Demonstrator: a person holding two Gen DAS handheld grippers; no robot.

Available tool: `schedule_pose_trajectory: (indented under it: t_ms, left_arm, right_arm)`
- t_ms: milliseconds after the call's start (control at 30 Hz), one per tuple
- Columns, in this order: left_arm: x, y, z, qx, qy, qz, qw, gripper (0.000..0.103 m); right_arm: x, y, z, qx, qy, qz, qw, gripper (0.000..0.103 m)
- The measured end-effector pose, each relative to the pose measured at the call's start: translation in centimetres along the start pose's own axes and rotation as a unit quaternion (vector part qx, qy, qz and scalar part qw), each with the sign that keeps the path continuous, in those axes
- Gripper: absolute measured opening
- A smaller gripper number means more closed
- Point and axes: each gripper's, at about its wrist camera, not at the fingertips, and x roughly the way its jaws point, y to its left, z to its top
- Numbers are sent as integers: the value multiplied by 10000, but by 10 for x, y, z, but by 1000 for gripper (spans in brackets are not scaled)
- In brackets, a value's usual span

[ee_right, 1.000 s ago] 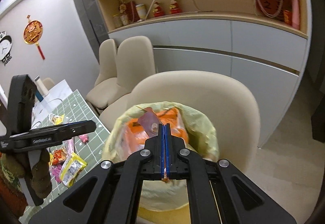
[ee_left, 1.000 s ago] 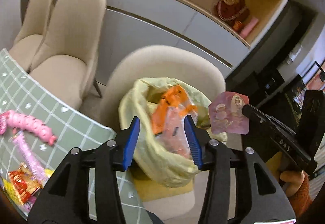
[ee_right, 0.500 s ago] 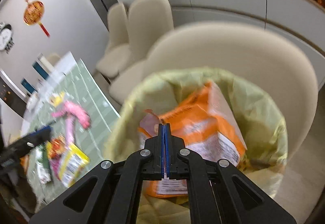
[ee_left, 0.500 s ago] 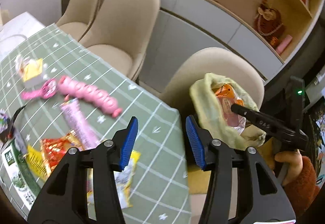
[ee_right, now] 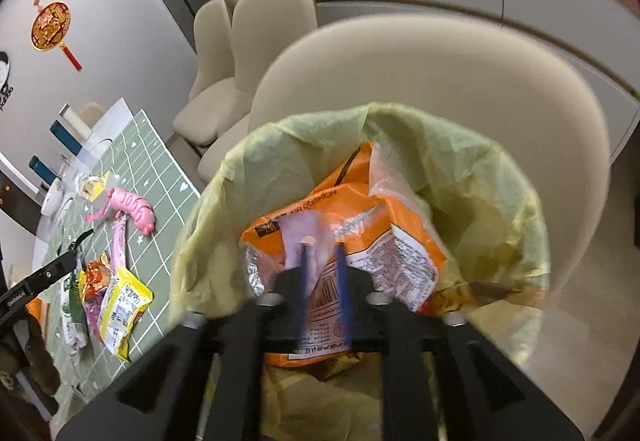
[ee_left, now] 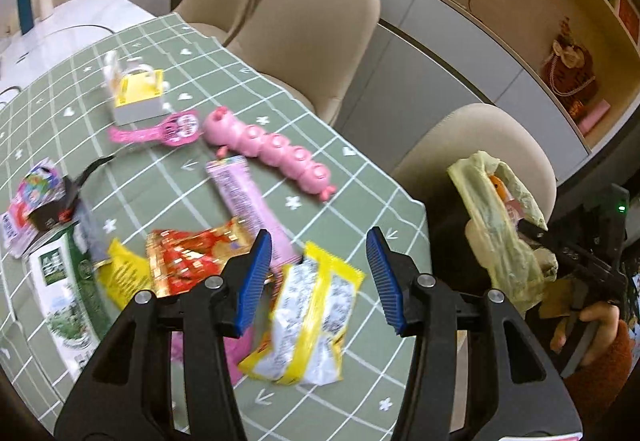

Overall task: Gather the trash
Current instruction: 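Move both tools back over the table toward the remaining wrappers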

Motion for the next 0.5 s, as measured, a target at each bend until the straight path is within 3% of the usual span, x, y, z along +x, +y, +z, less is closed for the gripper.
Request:
schedule_pose_trajectory:
  t_ms: [233,500]
  left_arm:
    - [-32,46,-27,-434,-231,485,9976,47]
    - [-85,128,-63,-1323,-547,1381,9800,48]
  right_arm:
    - [-42,18,-5,-228,-431,46,9988,38]
    - [-53,94,-22,-993,-730,790,9892,38]
